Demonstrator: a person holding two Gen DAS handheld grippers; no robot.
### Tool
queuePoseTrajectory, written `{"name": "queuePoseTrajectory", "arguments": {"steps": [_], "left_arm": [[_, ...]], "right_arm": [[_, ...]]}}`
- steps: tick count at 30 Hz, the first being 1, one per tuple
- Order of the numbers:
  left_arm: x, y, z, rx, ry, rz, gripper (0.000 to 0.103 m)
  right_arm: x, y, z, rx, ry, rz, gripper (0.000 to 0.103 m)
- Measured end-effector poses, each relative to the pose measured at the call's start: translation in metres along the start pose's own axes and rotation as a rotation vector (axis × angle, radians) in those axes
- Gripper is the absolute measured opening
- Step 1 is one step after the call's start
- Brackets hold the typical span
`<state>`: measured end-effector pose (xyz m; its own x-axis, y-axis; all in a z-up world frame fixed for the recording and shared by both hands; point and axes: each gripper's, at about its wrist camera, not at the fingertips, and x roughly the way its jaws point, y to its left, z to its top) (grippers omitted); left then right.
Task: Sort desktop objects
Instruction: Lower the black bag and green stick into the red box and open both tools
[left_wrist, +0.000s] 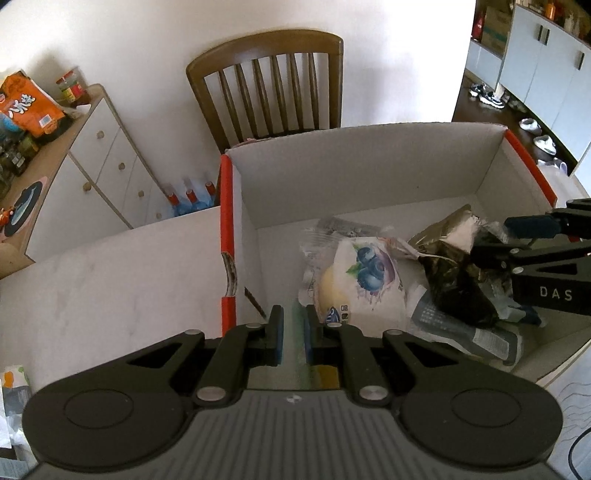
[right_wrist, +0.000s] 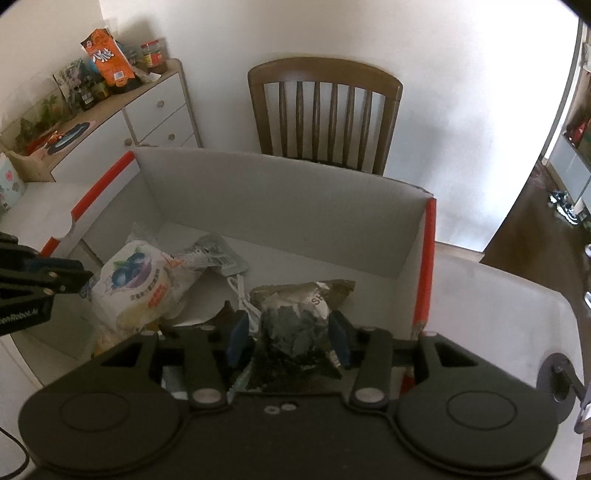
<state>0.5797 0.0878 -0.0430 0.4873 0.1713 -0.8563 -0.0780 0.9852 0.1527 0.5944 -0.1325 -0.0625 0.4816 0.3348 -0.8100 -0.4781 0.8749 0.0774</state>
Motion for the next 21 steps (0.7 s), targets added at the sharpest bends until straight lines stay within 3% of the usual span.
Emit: {"name": "queuePoseTrajectory", "arguments": {"steps": [9, 21], "left_arm": [[-0.021, 0.001, -0.002, -0.007, -0.024, -0.007, 0.009], [-0.053, -0.005, -0.014, -0.021, -0.028, -0.069, 0.01]], "right_arm": [[-0.022, -0.005, 0.005, 0.009, -0.031, 0.003, 0.048], [-0.057, 0.0, -0.005, -0.015, -0.043, 0.03, 0.048]]}}
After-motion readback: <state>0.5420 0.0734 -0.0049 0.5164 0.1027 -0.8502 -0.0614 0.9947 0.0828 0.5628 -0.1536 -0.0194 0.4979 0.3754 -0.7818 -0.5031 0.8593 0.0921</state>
